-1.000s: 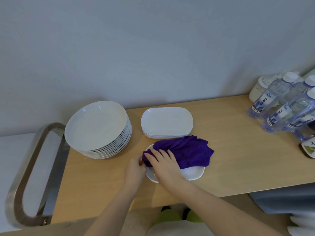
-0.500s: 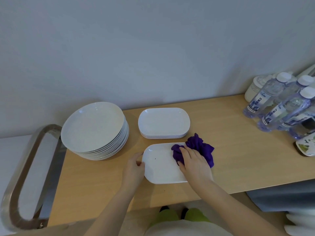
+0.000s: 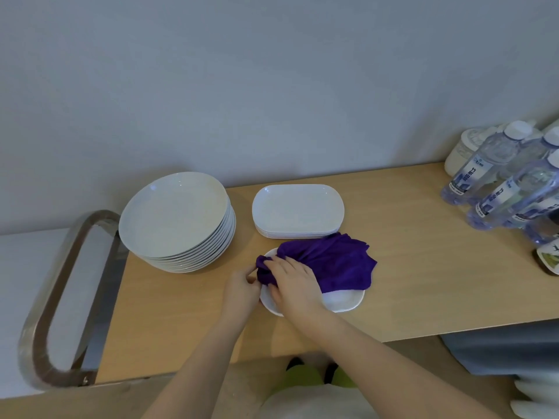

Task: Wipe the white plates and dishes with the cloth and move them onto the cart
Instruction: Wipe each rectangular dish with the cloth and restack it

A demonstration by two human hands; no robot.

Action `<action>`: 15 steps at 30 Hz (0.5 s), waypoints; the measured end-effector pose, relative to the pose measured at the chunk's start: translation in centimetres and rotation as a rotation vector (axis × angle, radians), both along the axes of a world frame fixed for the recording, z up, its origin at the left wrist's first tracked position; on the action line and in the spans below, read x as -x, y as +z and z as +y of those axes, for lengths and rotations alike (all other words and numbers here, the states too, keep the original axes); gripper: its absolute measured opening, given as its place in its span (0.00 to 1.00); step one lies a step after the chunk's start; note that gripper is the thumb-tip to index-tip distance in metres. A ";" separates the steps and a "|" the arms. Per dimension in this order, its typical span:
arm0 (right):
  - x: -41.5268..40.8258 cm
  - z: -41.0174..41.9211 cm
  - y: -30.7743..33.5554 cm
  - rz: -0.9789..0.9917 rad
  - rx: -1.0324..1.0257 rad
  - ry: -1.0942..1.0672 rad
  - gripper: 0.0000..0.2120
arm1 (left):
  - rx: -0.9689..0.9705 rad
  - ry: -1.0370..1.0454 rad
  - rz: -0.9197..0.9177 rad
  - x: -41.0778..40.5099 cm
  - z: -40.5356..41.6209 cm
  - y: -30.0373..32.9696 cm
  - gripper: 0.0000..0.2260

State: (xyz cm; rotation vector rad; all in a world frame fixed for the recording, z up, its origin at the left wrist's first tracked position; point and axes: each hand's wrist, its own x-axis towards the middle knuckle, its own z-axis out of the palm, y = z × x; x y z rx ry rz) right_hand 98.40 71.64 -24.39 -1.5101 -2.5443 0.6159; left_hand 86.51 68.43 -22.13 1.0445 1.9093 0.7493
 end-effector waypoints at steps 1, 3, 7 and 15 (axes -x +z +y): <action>-0.4 -0.2 0.1 0.001 -0.016 0.019 0.22 | 0.003 -0.001 0.007 0.0 0.0 0.0 0.22; -1.4 -0.8 0.4 0.011 -0.043 0.071 0.21 | 0.012 0.005 0.012 -0.2 -0.1 0.1 0.22; -3.7 -2.2 1.0 0.023 -0.099 0.155 0.18 | 0.023 0.053 -0.001 -0.4 -0.1 0.1 0.20; -9.9 -2.5 1.4 -0.042 -0.066 0.089 0.17 | -0.027 0.074 -0.049 -0.9 -0.3 0.2 0.19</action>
